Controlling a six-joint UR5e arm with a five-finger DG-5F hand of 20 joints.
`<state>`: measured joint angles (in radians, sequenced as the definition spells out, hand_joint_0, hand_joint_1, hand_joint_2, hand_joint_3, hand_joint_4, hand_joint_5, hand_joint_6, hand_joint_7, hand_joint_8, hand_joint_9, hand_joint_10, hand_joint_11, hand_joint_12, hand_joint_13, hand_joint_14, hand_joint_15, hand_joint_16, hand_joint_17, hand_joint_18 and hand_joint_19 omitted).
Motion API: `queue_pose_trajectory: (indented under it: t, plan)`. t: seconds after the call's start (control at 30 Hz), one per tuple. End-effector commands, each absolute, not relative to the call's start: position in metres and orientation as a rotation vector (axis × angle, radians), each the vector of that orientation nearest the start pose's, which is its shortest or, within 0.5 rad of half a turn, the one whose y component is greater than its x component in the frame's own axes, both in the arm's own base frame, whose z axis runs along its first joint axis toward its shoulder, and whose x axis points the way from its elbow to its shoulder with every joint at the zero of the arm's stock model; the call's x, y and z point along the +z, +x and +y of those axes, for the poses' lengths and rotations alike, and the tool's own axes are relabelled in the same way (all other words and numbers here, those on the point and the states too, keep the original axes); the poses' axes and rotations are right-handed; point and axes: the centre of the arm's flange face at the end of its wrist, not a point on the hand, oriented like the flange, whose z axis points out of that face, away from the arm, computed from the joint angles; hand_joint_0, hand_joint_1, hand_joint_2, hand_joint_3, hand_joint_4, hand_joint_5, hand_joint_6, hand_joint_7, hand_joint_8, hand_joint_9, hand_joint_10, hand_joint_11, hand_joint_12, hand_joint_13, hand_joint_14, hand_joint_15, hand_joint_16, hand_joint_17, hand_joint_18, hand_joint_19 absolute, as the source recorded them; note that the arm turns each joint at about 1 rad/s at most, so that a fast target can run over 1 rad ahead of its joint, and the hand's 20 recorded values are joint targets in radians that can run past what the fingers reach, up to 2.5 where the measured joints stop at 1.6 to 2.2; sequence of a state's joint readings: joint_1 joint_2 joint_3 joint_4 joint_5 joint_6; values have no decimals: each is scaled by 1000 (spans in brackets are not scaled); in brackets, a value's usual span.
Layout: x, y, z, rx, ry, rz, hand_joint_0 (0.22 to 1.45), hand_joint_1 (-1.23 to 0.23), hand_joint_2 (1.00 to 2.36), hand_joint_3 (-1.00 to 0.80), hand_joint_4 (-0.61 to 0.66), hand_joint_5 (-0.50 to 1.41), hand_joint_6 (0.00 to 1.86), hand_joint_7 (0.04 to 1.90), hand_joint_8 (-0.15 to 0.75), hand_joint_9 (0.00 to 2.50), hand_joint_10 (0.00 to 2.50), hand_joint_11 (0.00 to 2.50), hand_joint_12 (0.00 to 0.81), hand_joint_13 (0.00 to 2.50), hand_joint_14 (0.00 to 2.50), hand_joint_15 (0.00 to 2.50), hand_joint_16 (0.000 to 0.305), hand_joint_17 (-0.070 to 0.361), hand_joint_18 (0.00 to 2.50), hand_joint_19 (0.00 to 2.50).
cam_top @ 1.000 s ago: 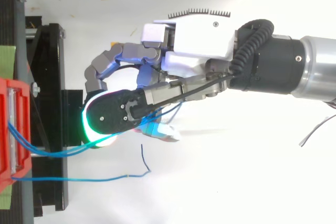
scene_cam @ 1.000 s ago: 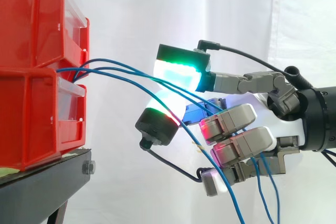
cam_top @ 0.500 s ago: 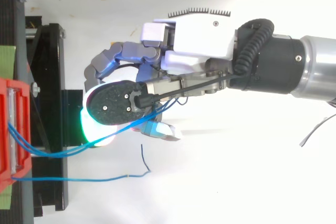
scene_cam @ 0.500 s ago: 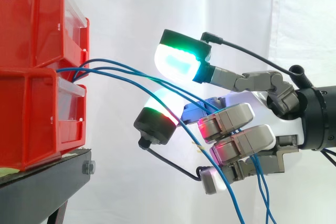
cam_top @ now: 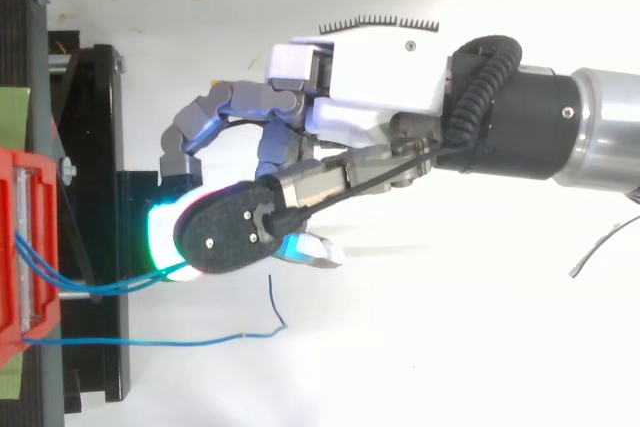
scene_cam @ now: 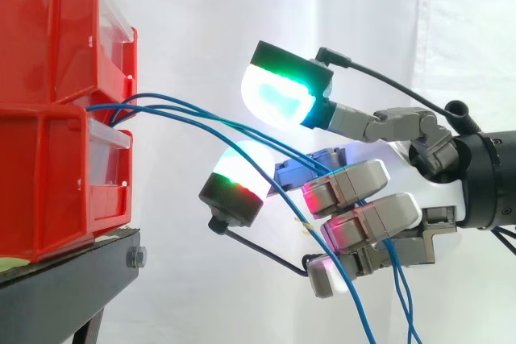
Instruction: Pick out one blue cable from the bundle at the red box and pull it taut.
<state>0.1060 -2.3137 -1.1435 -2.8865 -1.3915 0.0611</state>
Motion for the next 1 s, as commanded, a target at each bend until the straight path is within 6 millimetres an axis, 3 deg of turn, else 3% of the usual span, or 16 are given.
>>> queue_pose_trajectory:
  t: [0.0,0.5,0.73,0.97]
  plan:
    - [252,766,-71,1158,1306,1170,502,-606,1000,-500,174,-160,940,883,279,1446,11,1683,359,1598,20,1336,54,122,1101,630]
    - [256,768,-70,1163,1299,1164,620,-778,1000,-500,118,-161,951,859,231,1400,18,1666,337,1485,27,1284,49,111,1027,653]
    - [255,767,-70,1162,1300,1165,734,-867,1012,-368,-29,-159,956,1014,225,1372,20,1644,333,1422,30,1208,46,104,1000,647]
    - [255,768,-70,1162,1300,1165,796,-917,1000,-500,-67,-169,976,978,213,1305,23,1570,337,1328,31,1120,44,98,950,622]
